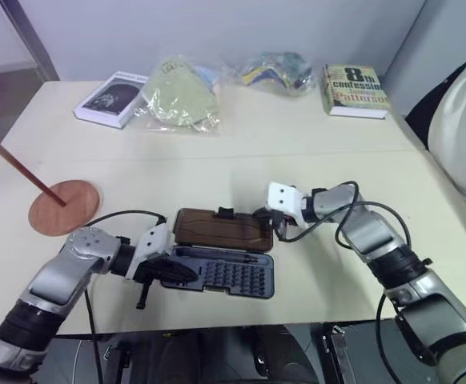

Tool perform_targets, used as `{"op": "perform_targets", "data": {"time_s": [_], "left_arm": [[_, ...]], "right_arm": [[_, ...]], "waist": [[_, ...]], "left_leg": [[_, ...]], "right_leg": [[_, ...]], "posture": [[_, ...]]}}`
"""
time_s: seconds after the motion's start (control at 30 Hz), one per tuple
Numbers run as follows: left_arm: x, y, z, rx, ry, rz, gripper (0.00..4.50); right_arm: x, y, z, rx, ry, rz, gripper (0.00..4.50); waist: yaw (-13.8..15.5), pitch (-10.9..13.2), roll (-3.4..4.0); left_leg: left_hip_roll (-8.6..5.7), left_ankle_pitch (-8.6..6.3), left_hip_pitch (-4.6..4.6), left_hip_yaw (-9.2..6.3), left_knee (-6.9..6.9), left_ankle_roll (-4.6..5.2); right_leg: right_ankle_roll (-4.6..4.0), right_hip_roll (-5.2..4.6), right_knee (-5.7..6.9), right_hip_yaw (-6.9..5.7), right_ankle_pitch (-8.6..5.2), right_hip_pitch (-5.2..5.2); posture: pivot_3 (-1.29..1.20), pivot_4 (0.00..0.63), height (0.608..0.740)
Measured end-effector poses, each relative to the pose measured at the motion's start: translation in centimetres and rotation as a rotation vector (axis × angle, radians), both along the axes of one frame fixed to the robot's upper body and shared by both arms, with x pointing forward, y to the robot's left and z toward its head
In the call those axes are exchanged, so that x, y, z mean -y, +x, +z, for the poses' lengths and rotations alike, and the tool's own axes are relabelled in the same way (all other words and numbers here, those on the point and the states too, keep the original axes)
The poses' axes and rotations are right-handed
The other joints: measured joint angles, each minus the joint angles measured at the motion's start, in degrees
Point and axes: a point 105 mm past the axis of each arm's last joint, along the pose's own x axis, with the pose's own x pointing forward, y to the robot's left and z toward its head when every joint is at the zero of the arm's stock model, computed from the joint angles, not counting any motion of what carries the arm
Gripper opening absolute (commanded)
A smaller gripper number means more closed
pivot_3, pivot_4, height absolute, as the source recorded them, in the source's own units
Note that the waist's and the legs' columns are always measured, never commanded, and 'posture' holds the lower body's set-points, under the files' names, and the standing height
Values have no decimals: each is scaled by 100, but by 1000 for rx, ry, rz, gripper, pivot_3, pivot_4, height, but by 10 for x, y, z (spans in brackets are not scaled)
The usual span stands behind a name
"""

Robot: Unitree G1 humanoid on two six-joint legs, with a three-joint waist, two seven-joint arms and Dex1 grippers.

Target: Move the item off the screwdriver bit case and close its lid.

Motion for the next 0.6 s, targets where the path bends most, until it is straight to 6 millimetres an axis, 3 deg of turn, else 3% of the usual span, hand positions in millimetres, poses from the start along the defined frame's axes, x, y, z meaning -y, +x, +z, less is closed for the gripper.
{"op": "perform_targets", "data": {"time_s": [0.3, 0.43, 0.6], "left_arm": [[1, 2, -1, 5, -21, 38, 0], [1, 2, -1, 6, -27, 49, 0], [2, 1, -1, -1, -32, 62, 0]], "right_arm": [[-4, -44, 47, 206, 30, 34, 53], [-5, -52, 53, 241, 31, 34, 53], [-3, -46, 49, 204, 53, -12, 53]], "waist": [[88, -4, 2], [89, -7, 5], [88, -8, 3]], "left_leg": [[-1, 0, -1, 0, 0, 0], [-1, 0, -1, 1, 1, 0], [-1, 0, -1, 1, 2, 0]], "right_leg": [[-3, -1, -2, 1, -2, -1], [-16, -1, -2, 1, -9, -1], [-16, -2, -3, 1, -10, 0]], "posture": [[0, 150, 737], [0, 150, 737], [0, 150, 737]]}}
